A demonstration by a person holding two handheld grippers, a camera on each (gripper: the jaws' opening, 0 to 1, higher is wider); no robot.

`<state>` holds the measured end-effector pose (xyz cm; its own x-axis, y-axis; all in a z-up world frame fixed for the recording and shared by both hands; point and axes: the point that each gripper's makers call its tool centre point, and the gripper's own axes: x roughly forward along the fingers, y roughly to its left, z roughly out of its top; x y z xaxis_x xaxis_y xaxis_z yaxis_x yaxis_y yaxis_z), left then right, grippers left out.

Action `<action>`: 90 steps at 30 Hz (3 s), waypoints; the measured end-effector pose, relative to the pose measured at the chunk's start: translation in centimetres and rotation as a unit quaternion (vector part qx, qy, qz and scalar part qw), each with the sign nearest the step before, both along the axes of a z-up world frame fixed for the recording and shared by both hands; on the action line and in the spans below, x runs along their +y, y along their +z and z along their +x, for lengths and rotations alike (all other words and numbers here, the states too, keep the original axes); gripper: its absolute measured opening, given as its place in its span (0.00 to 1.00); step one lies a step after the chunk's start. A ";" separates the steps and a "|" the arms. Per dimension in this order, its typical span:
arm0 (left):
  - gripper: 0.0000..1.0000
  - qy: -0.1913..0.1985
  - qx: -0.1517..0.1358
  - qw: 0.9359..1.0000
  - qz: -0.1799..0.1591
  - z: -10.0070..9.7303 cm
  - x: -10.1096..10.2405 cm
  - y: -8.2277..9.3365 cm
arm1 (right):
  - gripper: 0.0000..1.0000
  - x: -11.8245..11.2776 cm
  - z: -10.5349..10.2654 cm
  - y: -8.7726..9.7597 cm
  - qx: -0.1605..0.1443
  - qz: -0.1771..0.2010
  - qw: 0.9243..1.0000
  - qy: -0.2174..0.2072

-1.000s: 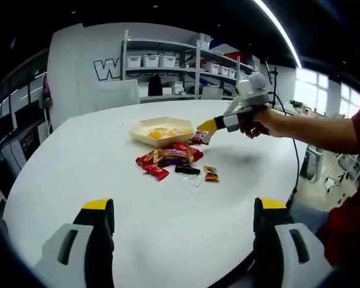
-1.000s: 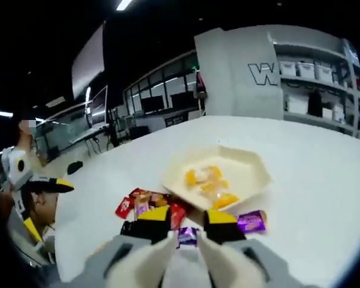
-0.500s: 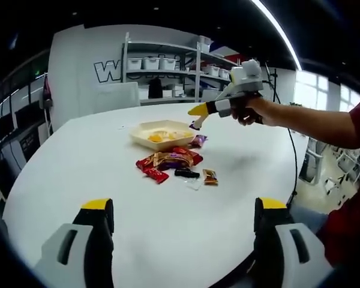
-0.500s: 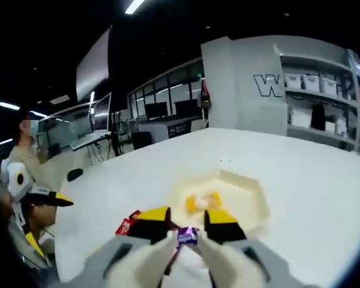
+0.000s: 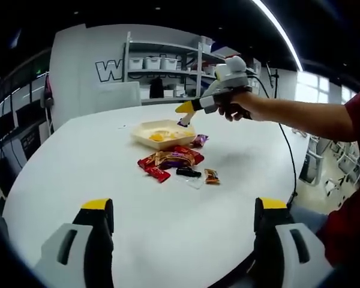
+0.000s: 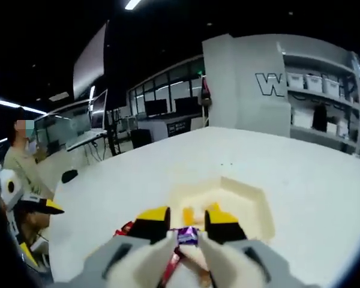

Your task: Place the target food into the container with the food tongs after gripping and lifting it, then release it inside without dropping or visibly crushing the food.

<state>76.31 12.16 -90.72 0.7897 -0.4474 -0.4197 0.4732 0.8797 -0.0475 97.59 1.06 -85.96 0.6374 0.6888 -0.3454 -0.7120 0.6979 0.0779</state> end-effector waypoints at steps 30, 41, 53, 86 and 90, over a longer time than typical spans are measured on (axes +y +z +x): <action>0.94 -0.003 -0.003 1.000 0.001 0.1 -0.1 0.2 | 0.23 -6.1 1.8 -2.3 -0.006 -0.028 0.998 -0.054; 0.94 0.000 -0.002 1.000 0.005 -0.1 0.3 0.1 | 0.23 -7.3 1.6 -4.6 0.008 -0.048 0.997 -0.059; 0.94 0.001 0.000 1.000 0.011 -0.2 0.5 0.0 | 0.25 -7.3 1.6 -5.7 0.020 -0.035 0.997 -0.063; 0.93 -0.026 -0.006 1.000 0.015 -0.4 -2.1 0.7 | 0.23 -11.5 0.2 -6.0 0.065 -0.009 0.992 -0.106; 0.93 -0.020 -0.004 1.000 0.013 -0.5 -1.8 0.7 | 0.23 -11.7 -0.8 -6.3 0.080 -0.006 0.991 -0.109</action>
